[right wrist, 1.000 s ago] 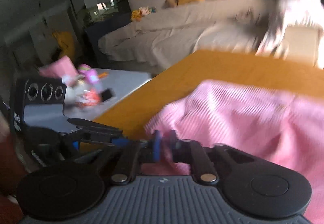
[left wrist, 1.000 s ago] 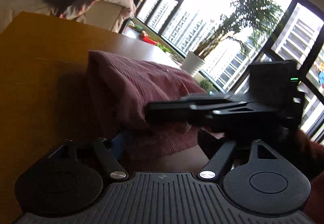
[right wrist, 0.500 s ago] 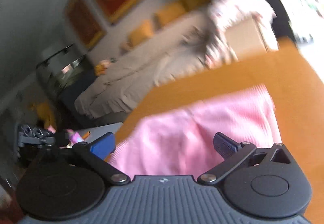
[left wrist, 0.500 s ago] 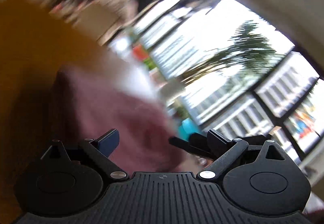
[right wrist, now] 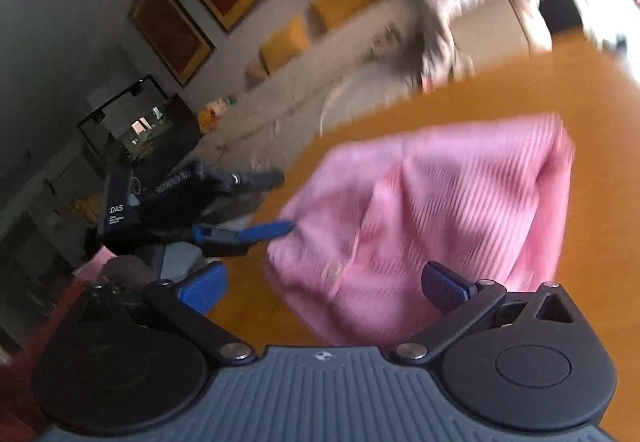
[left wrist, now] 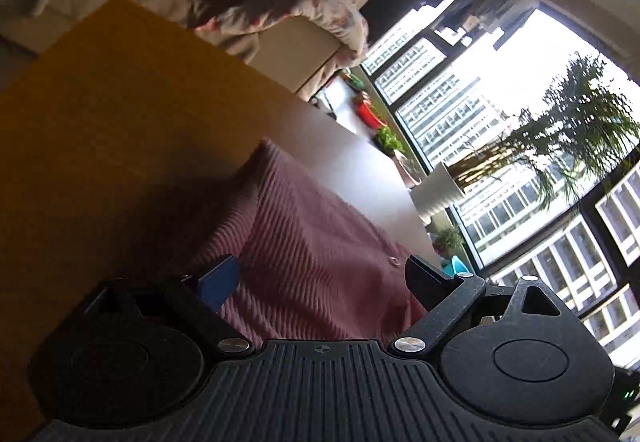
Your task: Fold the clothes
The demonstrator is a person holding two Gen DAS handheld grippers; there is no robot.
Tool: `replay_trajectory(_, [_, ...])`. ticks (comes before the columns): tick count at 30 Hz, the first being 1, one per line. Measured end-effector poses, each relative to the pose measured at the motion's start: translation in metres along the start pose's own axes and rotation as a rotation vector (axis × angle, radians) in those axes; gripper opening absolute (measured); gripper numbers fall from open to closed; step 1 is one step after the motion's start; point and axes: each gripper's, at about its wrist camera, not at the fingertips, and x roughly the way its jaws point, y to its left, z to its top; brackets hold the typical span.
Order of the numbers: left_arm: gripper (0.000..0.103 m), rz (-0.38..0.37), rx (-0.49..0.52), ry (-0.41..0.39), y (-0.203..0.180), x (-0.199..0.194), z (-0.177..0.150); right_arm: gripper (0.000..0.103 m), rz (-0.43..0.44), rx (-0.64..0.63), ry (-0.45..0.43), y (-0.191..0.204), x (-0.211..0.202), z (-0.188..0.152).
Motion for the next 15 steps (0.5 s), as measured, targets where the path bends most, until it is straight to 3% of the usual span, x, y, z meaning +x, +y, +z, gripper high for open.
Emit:
replay_trajectory(3, [0.096, -0.072, 0.043, 0.02, -0.027, -0.008, -0.015, 0.103, -0.276, -0.191, -0.085, -0.002, -0.009, 0.021])
replay_trajectory(5, [0.097, -0.121, 0.026, 0.06, -0.037, -0.004, -0.031, 0.103, -0.409, -0.304, -0.068, -0.012, 0.003, 0.033])
replay_trajectory(8, [0.097, -0.098, 0.004, 0.102, -0.028, 0.004, -0.048, 0.103, -0.522, -0.439, 0.027, -0.028, 0.039, 0.043])
replay_trajectory(11, [0.096, -0.091, -0.022, 0.106, -0.011, 0.015, -0.044, 0.103, -0.623, -0.529, 0.15, -0.043, 0.072, 0.032])
replay_trajectory(15, [0.097, -0.071, -0.023, 0.076, -0.004, 0.03, -0.023, 0.103, -0.647, -0.481, 0.124, -0.039, 0.064, 0.013])
